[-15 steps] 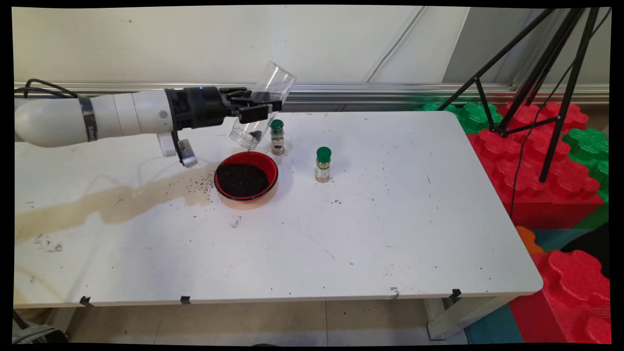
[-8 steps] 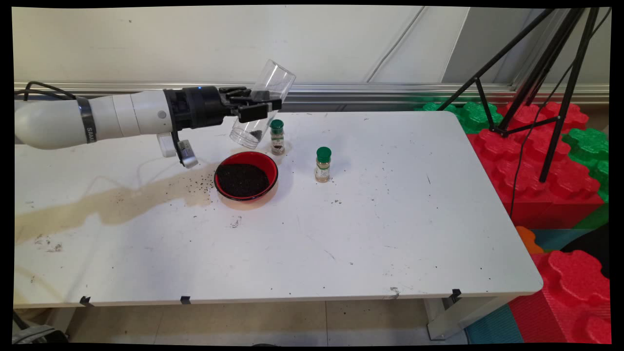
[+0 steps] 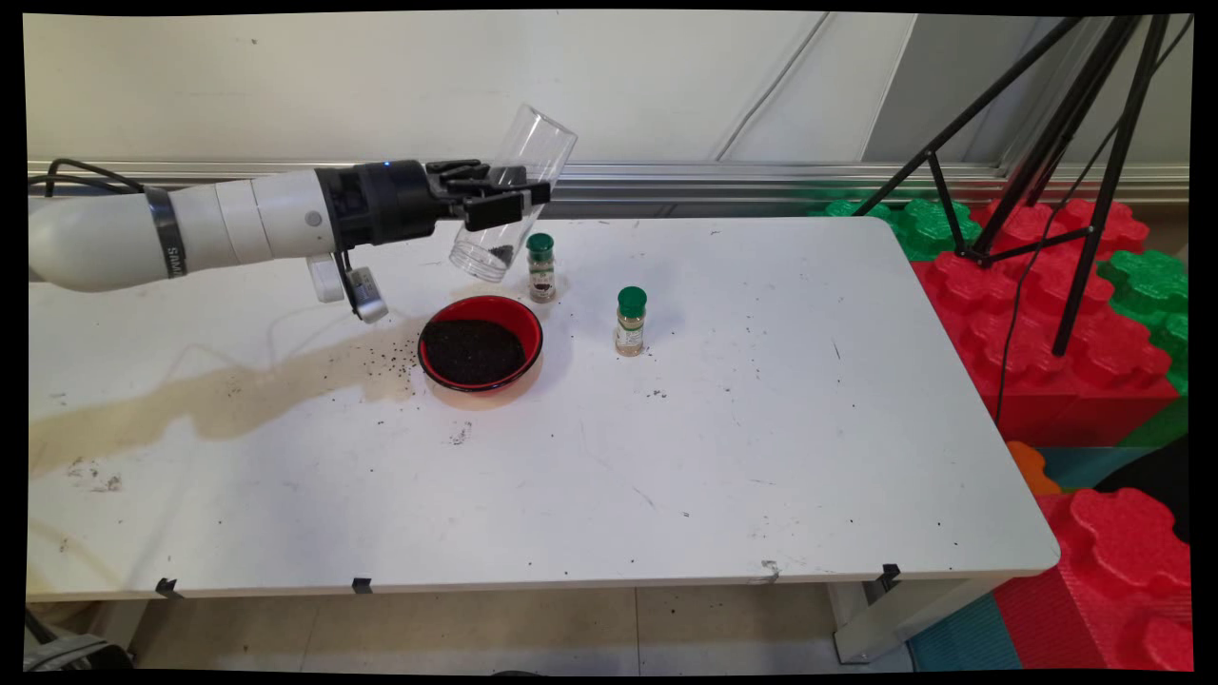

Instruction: Pour the black seasoning powder in the red bowl

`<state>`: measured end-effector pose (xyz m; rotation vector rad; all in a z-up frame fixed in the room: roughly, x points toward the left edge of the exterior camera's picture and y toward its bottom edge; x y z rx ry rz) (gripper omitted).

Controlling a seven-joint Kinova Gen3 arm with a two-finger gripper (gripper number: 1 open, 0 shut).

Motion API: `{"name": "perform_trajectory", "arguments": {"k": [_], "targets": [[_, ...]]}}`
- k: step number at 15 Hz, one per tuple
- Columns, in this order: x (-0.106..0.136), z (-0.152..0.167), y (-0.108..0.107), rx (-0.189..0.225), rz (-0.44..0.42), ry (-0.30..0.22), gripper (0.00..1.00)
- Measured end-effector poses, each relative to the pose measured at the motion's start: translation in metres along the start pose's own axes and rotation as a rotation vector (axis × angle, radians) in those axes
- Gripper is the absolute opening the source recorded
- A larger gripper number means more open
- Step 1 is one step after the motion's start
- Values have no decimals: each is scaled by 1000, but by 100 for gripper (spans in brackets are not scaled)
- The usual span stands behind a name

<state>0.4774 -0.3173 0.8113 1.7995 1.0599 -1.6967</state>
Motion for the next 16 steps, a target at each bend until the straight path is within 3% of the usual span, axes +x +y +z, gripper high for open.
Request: {"name": "perform_trajectory", "arguments": {"k": [16], "targets": [[-8, -6, -1, 3, -4, -52, 0]]}}
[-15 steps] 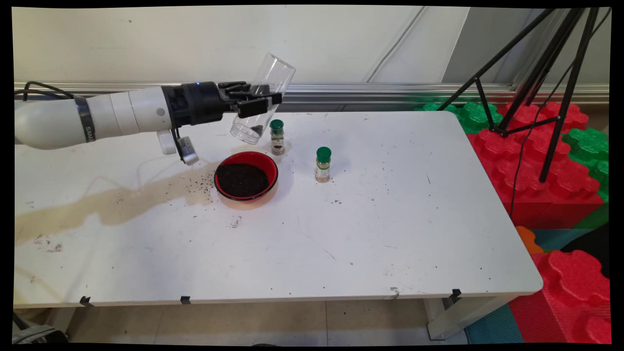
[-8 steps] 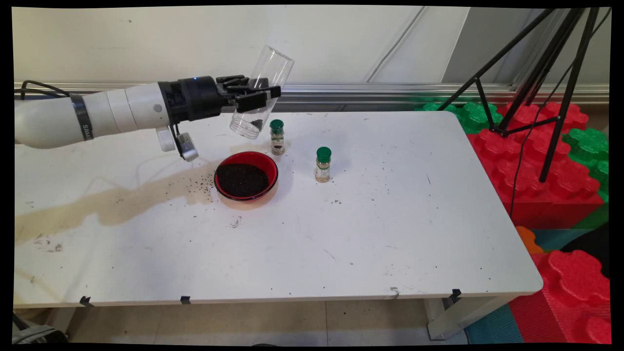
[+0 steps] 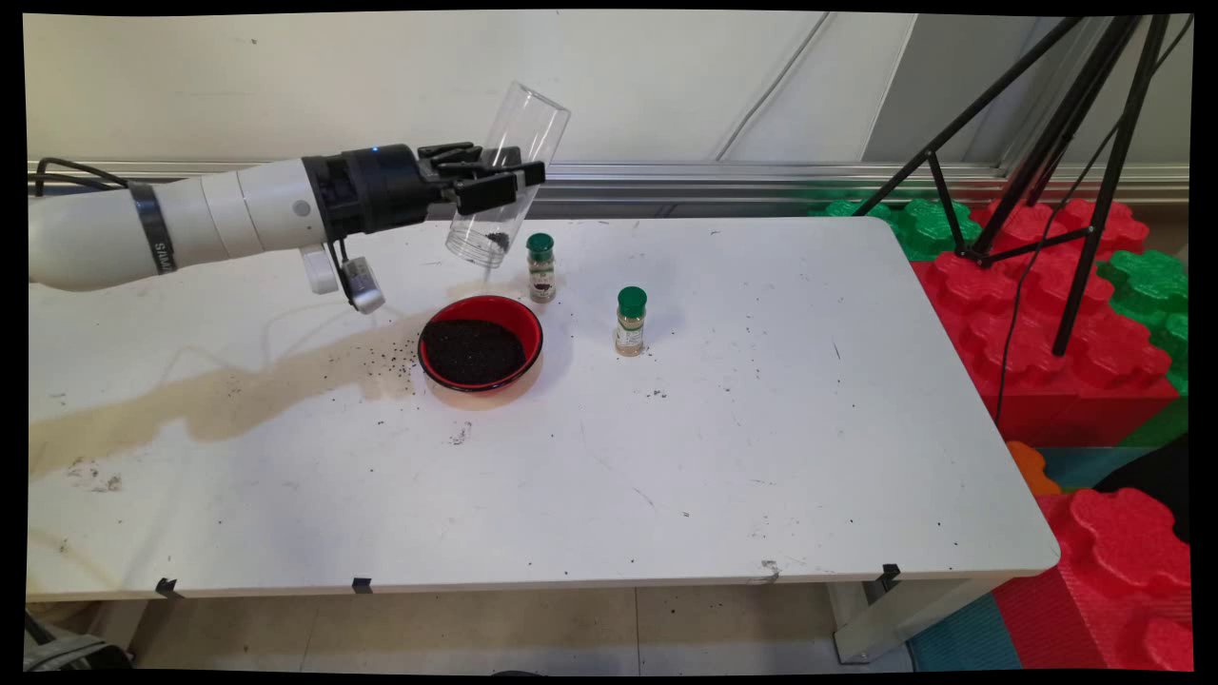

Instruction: Pour the black seasoning powder in the red bowl

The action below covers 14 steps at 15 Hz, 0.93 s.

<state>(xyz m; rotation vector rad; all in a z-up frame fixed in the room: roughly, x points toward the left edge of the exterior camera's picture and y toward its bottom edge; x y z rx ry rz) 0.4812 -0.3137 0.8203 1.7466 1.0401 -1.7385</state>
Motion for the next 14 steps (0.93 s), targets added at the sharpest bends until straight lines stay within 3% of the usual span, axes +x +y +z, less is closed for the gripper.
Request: {"name": "perform_trajectory", "arguments": {"k": [14], "targets": [[9, 0, 2, -33, -147, 39, 0]]}}
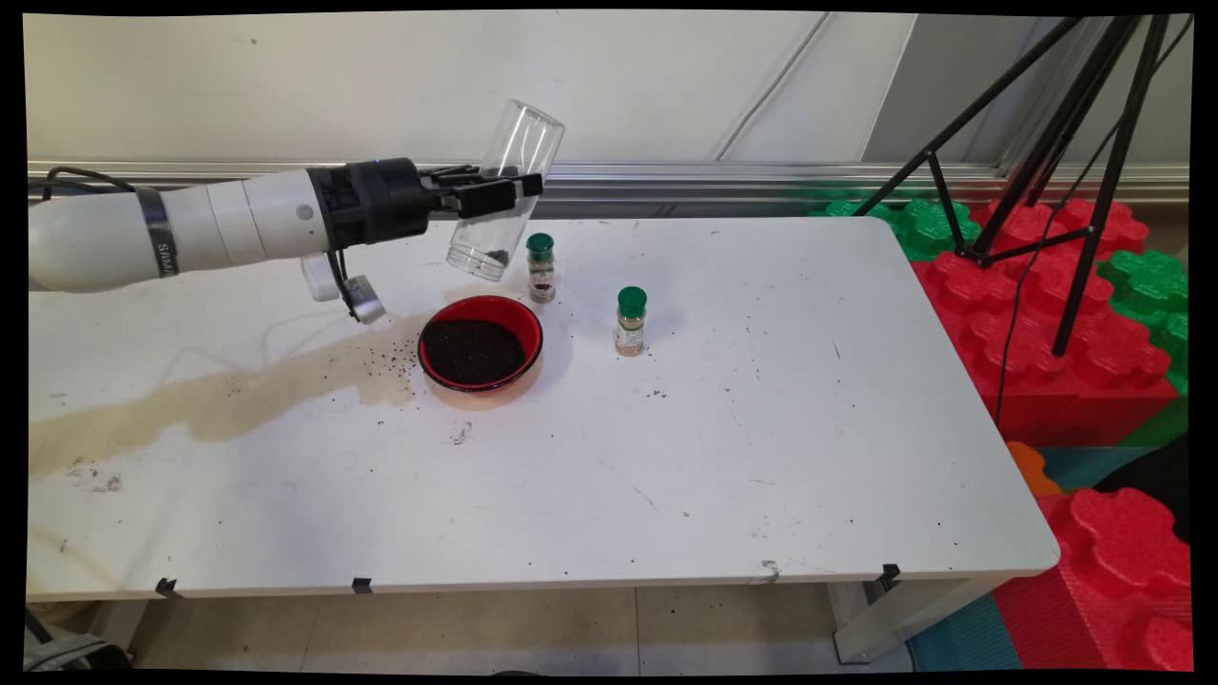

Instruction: Pour the black seasoning powder in the red bowl

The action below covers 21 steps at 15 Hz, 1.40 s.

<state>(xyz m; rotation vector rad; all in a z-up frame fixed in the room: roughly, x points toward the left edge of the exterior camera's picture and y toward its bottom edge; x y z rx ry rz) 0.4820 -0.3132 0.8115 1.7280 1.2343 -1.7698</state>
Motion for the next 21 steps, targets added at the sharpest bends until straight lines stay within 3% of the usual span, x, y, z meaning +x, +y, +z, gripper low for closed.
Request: {"name": "perform_trajectory", "arguments": {"k": [11, 21], "targets": [[-1, -11, 5, -87, -231, 24, 0], [1, -28, 7, -191, -566, 52, 0]]}}
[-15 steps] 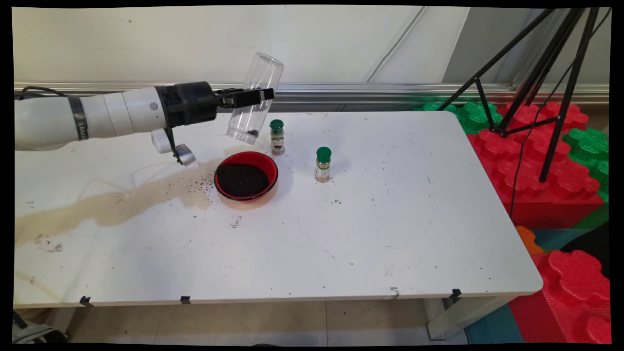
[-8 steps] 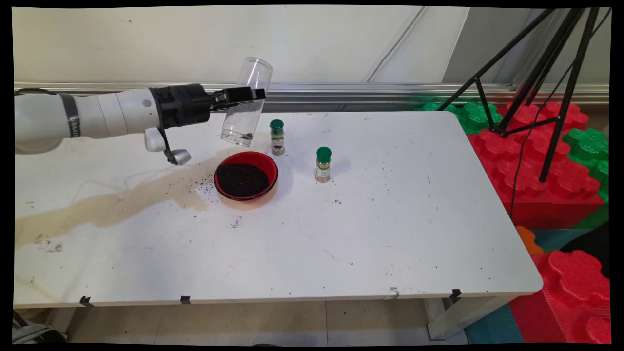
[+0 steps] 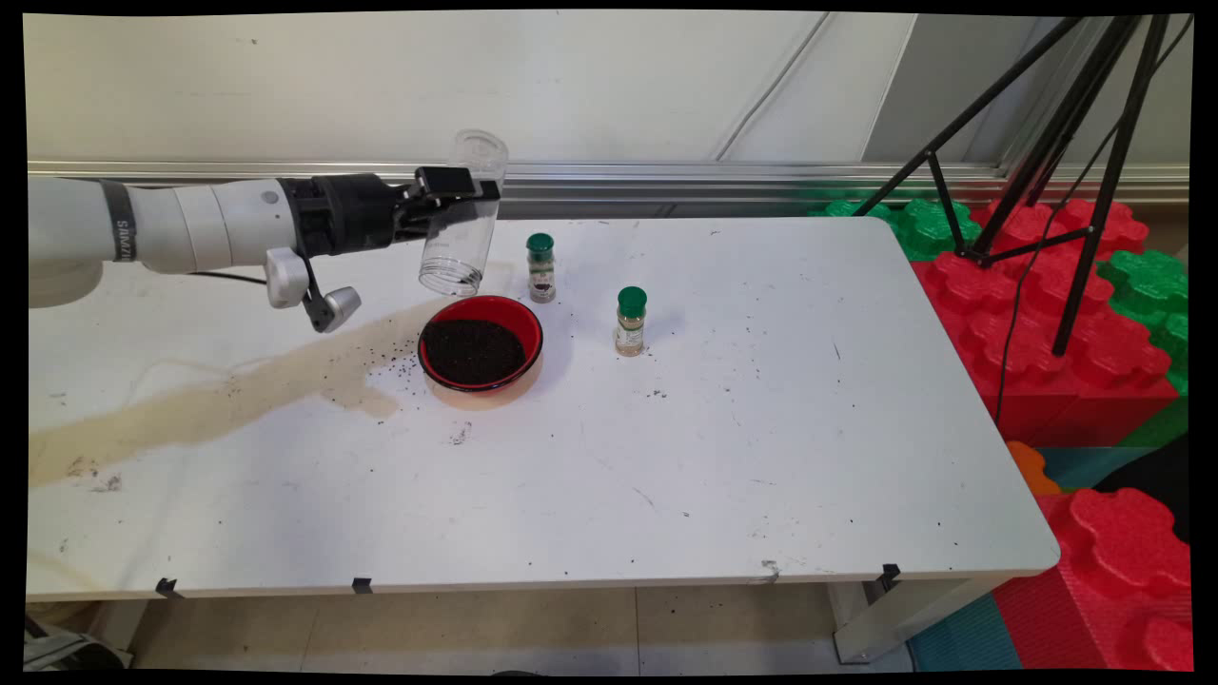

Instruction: Pour the black seasoning powder in the red bowl

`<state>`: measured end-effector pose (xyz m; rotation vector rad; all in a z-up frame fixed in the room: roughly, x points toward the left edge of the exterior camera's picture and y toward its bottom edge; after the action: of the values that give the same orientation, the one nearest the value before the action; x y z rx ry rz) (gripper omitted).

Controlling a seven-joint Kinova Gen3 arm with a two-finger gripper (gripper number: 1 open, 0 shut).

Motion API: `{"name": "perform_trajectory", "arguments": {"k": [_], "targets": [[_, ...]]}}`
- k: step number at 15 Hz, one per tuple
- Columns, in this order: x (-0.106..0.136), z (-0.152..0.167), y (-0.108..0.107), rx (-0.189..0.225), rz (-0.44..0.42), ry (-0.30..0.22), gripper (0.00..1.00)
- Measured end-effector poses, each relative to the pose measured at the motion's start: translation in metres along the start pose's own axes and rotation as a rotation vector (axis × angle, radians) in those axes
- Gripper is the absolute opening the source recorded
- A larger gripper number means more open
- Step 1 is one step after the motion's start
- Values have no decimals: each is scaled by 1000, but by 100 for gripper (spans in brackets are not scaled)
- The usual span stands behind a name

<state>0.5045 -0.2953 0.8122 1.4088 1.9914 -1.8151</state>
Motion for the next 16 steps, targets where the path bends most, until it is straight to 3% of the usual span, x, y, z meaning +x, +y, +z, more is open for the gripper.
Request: {"name": "perform_trajectory", "arguments": {"k": [16], "targets": [[-7, -14, -4, -146, -550, -12, 0]]}}
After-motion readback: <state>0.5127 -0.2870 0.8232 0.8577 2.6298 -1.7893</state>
